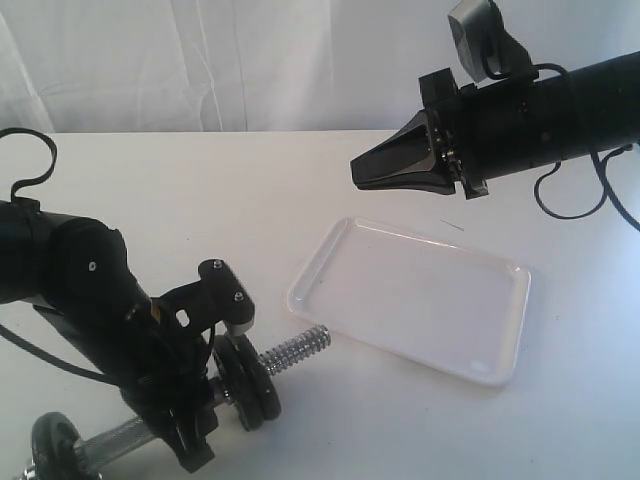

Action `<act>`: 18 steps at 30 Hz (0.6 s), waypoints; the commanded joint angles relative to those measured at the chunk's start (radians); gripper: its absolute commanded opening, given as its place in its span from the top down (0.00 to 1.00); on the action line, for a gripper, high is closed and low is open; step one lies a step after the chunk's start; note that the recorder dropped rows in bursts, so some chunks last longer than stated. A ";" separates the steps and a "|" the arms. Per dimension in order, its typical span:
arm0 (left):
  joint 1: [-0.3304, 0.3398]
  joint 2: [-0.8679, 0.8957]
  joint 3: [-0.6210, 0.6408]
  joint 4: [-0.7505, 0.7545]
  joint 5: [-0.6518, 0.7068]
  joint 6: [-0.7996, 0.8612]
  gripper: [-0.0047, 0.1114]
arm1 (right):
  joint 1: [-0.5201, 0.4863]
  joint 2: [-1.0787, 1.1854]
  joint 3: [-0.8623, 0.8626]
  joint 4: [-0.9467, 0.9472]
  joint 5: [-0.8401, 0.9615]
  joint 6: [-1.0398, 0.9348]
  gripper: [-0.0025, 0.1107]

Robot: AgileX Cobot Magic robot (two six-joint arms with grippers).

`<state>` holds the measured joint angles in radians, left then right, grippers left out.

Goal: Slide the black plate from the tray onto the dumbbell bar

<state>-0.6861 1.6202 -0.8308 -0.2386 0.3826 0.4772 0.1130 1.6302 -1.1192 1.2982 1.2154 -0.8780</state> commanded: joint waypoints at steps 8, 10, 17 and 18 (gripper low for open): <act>-0.002 -0.013 -0.018 -0.009 0.101 -0.002 0.47 | -0.004 -0.007 0.004 0.012 0.006 -0.012 0.98; -0.002 -0.005 -0.018 -0.009 0.111 -0.002 0.43 | -0.004 -0.007 0.004 0.012 0.006 -0.012 0.98; -0.002 -0.001 -0.018 0.058 0.168 -0.028 0.42 | -0.004 -0.007 0.004 0.012 0.006 -0.012 0.98; -0.002 -0.003 -0.018 0.094 0.170 -0.077 0.42 | -0.004 -0.007 0.004 0.012 0.006 -0.012 0.98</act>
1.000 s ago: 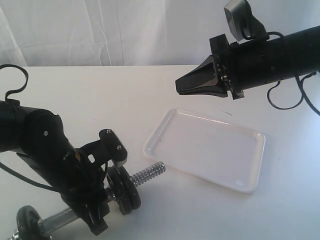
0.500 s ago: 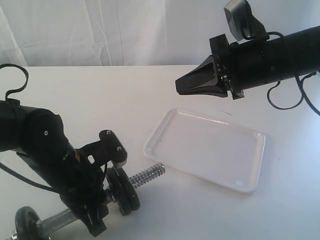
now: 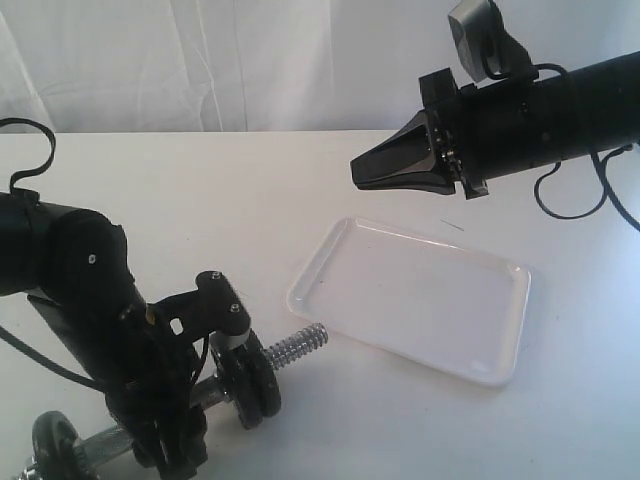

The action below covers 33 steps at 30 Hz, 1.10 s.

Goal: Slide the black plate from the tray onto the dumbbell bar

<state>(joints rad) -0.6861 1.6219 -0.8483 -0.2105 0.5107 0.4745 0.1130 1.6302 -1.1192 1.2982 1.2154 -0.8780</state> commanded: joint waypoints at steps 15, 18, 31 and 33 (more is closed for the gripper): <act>-0.002 -0.004 -0.025 0.151 0.082 -0.068 0.96 | -0.004 -0.007 0.004 0.018 0.006 0.001 0.98; -0.002 -0.004 -0.052 0.151 0.089 -0.068 0.96 | -0.004 -0.007 0.004 0.018 0.006 0.001 0.98; -0.004 -0.006 -0.083 0.021 0.076 0.100 0.96 | -0.004 -0.007 0.004 0.018 0.006 0.004 0.98; -0.004 -0.006 -0.083 -0.029 0.076 0.160 0.96 | -0.004 -0.007 0.004 0.018 0.006 0.004 0.98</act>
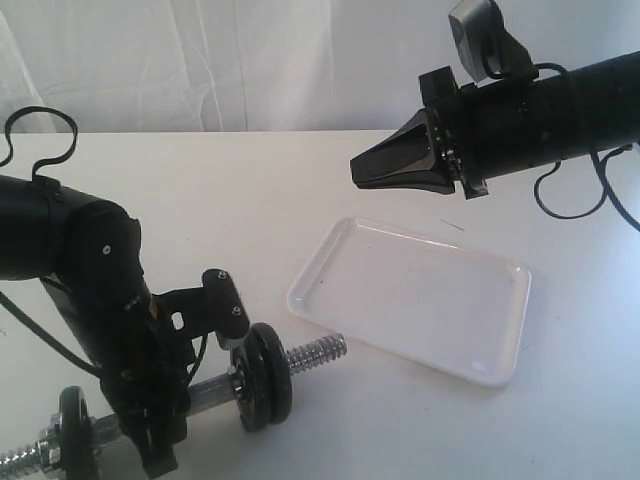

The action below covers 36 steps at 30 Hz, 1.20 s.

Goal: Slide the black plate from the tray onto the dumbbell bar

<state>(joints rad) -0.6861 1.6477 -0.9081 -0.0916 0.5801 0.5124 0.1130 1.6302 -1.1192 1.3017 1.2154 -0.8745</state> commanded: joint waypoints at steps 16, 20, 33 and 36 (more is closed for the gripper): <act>-0.004 -0.077 -0.049 -0.246 -0.001 0.341 0.96 | -0.004 -0.007 0.004 0.014 0.006 0.001 0.98; -0.004 -0.077 -0.075 -0.246 -0.001 0.352 0.96 | -0.004 -0.007 0.004 0.010 0.006 0.001 0.98; -0.004 -0.051 -0.093 -0.372 -0.043 0.543 0.96 | -0.004 -0.007 0.004 0.008 0.006 0.001 0.98; -0.004 -0.031 -0.093 -0.409 -0.065 0.564 0.96 | -0.004 -0.007 0.004 0.006 0.006 0.001 0.98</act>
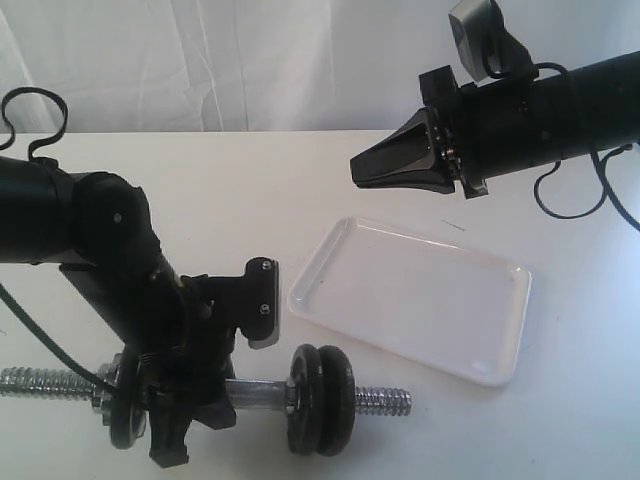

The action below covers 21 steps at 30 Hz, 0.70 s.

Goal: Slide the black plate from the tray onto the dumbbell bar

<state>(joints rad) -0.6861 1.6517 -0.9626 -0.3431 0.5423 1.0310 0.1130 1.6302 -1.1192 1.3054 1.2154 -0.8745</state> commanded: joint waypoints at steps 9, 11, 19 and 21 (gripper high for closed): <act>-0.004 -0.018 -0.039 -0.262 -0.108 0.140 0.96 | -0.004 -0.007 0.004 0.001 0.006 0.001 0.98; -0.004 -0.018 -0.039 -0.329 -0.110 0.216 0.96 | -0.004 -0.007 0.004 -0.001 0.006 0.001 0.98; -0.004 -0.018 -0.039 -0.544 -0.131 0.441 0.96 | -0.004 -0.007 0.004 -0.001 0.006 0.001 0.98; -0.004 -0.016 -0.039 -0.555 -0.131 0.451 0.96 | -0.004 -0.007 0.004 -0.001 0.006 0.001 0.98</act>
<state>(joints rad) -0.6861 1.6940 -0.9626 -0.7127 0.4190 1.4430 0.1130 1.6302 -1.1192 1.3033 1.2154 -0.8745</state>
